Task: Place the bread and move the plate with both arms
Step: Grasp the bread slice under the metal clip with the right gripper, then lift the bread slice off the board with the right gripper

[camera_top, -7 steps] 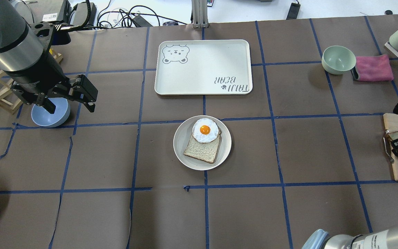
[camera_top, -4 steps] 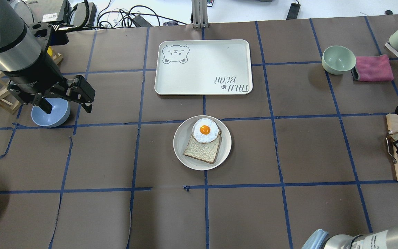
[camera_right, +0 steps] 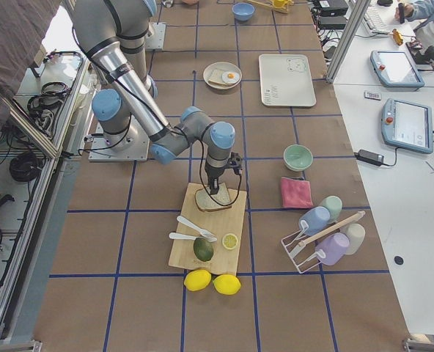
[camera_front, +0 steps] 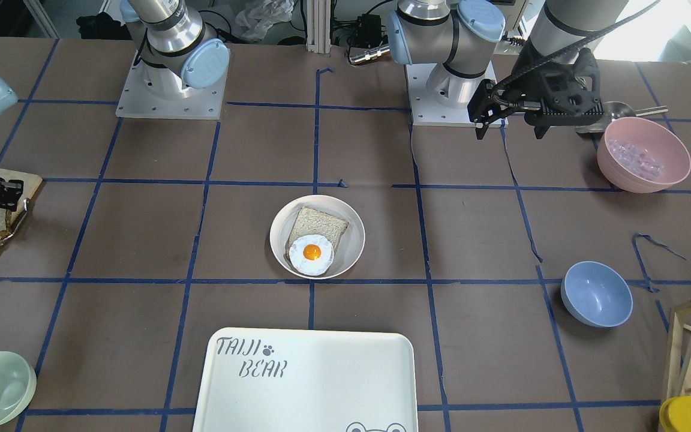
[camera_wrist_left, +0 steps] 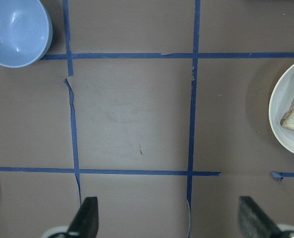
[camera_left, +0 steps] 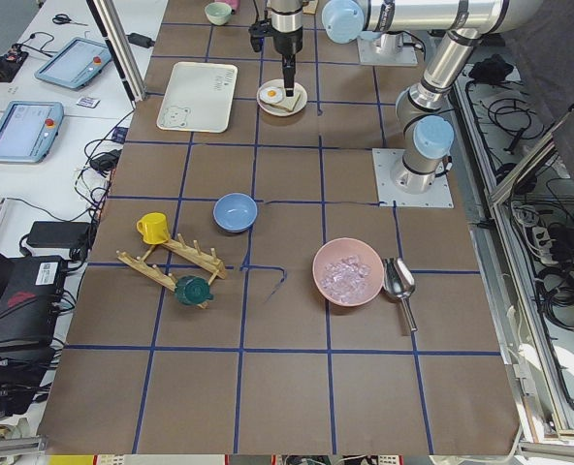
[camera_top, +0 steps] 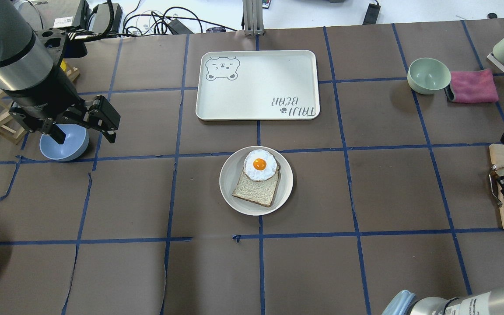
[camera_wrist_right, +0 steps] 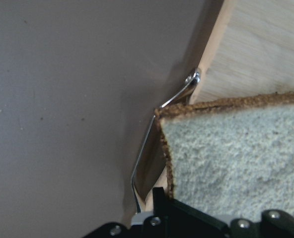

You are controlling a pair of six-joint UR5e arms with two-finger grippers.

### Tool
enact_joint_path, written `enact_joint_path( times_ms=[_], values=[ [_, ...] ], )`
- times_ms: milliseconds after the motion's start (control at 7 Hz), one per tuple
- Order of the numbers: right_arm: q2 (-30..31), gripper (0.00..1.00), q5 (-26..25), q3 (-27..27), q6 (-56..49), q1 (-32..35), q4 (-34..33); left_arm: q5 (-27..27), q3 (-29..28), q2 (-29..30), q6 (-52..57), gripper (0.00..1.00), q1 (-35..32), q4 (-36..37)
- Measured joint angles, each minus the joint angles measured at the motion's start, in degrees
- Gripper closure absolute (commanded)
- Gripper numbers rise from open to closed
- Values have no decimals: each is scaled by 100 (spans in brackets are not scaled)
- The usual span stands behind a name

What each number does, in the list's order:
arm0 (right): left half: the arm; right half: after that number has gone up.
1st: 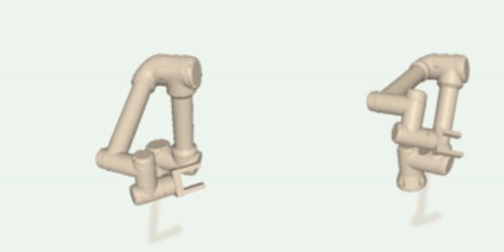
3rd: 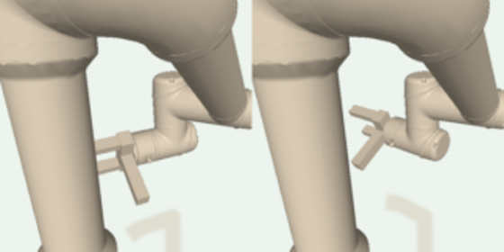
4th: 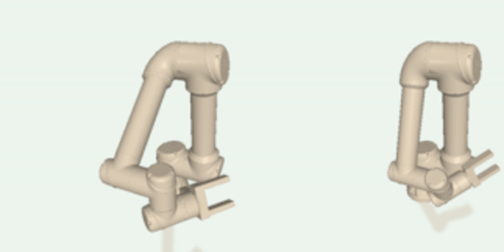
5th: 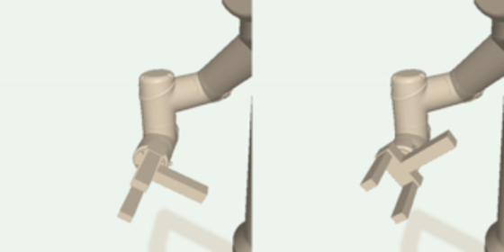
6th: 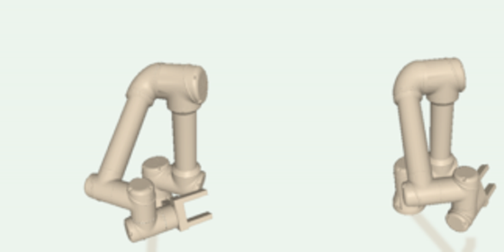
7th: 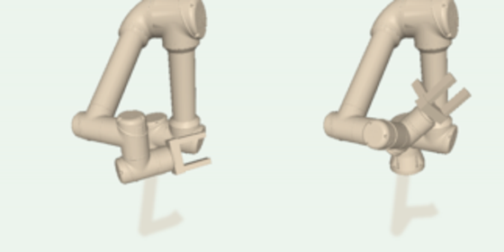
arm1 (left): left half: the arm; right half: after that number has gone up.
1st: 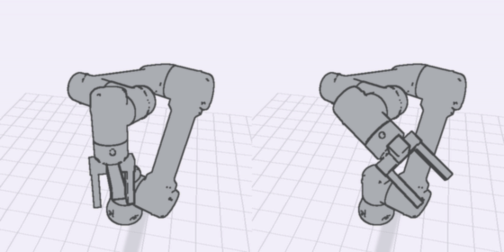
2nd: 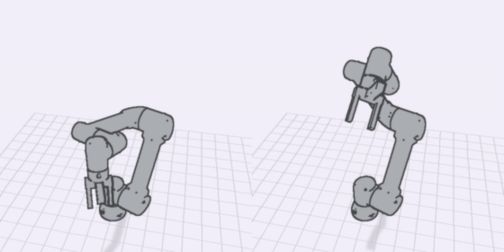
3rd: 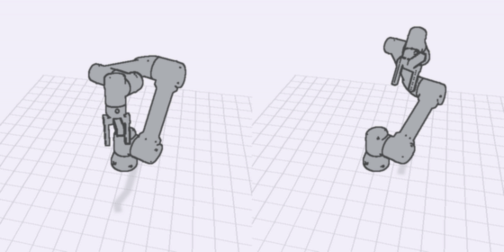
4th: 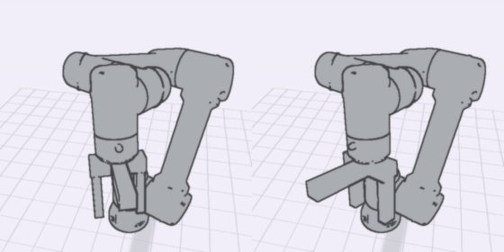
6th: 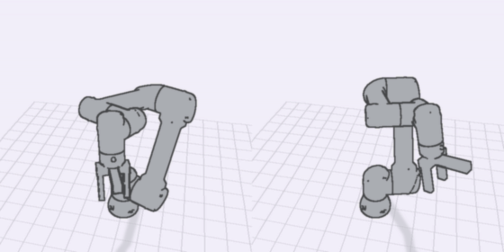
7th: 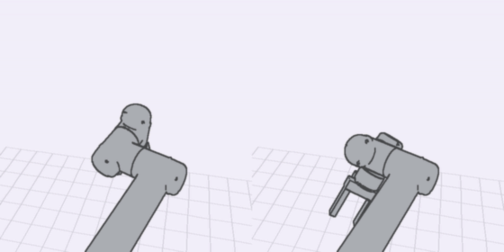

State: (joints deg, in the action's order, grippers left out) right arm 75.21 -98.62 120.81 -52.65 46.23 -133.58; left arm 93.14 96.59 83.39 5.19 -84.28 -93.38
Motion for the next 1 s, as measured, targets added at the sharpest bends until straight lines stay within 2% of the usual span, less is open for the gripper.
enact_joint_path(
  times_ms=[286, 714, 1000],
  values=[
    [8, 71, -1, -18, 3, 10, -34, 8, 0, 0, 0, 0, 4, -6],
    [24, 82, -19, -27, 83, 33, -130, 70, 0, -3, 2, 0, 15, -1],
    [13, 82, -32, -17, 75, 35, -174, 202, 0, 0, 18, 0, 17, -1]
  ],
)
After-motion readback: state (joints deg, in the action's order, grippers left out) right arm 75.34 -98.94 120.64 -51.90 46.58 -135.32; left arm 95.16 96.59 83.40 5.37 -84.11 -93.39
